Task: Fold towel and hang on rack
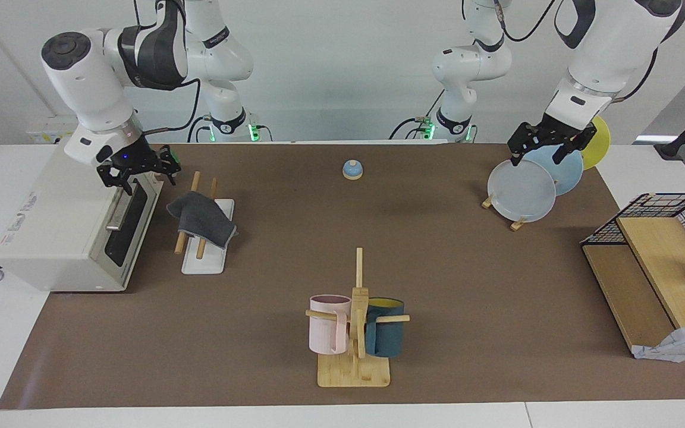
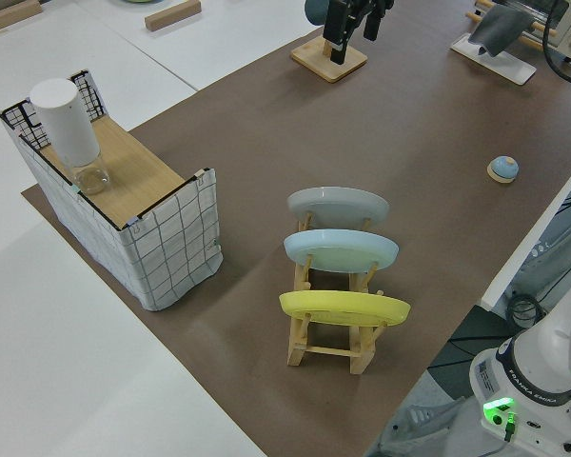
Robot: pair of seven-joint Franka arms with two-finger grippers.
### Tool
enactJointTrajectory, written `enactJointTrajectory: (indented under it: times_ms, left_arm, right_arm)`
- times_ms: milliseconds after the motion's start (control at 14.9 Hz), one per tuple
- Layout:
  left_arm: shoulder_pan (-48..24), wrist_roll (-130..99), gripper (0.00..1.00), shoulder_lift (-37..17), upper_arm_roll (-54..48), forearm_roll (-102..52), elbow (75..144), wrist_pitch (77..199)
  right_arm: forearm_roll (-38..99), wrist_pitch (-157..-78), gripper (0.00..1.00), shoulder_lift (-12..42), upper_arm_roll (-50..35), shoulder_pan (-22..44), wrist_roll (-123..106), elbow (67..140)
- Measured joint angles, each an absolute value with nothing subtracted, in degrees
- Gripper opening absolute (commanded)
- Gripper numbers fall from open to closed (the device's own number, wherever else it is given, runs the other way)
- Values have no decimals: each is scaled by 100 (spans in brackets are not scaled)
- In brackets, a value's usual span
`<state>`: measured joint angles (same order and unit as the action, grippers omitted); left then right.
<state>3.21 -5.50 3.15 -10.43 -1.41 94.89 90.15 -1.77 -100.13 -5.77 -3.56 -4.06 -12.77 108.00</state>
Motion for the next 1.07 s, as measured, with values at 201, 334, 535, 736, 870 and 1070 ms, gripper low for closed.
enactJointTrajectory:
  times_ms: [201, 334, 535, 736, 870, 1070]
  left_arm:
    - [321, -550, 100, 315, -1043, -141, 9489, 9015]
    - [321, -550, 100, 315, -1043, -141, 9489, 9015]
    - [321, -550, 100, 315, -1043, -141, 9489, 9015]
    - [321, -550, 100, 315, -1043, -141, 9489, 9015]
    - [321, -550, 100, 315, -1043, -141, 9489, 9015]
    - [321, -550, 100, 315, -1043, -141, 9489, 9015]
  right_arm:
    - [-177, -9495, 100, -393, -359, -304, -725, 10192]
    - [-177, -9172, 100, -245, -351, -314, -621, 9826]
    - [-176, -8997, 100, 11, -296, -346, -589, 9477]
    - [-176, -8859, 100, 70, -251, -345, -586, 9478]
    - [-176, -8777, 100, 23, -238, -340, -575, 9541]
    - [-176, -8849, 100, -30, -228, -334, -414, 9593]
